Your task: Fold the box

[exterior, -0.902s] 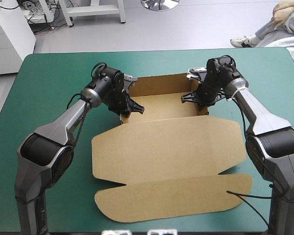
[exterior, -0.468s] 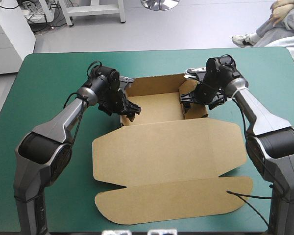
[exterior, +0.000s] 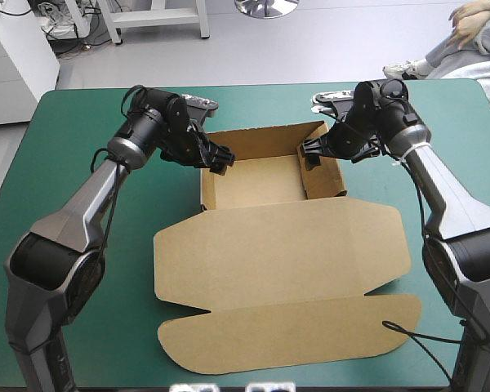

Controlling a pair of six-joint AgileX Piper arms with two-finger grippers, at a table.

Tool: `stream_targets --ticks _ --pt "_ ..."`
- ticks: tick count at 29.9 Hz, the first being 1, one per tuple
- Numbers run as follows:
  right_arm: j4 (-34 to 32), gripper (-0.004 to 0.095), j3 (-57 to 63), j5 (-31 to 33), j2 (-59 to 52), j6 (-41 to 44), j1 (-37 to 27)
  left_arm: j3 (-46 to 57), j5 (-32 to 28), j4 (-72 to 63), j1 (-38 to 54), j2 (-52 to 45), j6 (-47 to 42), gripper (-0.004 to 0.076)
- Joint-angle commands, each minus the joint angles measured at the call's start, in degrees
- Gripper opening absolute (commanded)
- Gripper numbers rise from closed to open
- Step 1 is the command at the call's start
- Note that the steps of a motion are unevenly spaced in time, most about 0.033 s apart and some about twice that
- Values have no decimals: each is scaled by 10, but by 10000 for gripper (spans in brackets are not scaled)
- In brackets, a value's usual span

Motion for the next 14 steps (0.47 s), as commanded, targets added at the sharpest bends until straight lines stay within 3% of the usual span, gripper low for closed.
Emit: stream_targets --ticks 1,7,10,14 --pt "2 887 -28 11 -61 -7 -1 -32 30 -2 0 -75 1 619" --pt "-4 860 -30 11 -88 -20 -1 -32 31 -6 0 -174 16 585" --pt "-5 860 -30 11 -88 -20 -1 -31 31 -6 0 -228 36 459" --pt "-5 860 -30 11 -84 -28 -1 1 31 -1 0 -317 76 190"
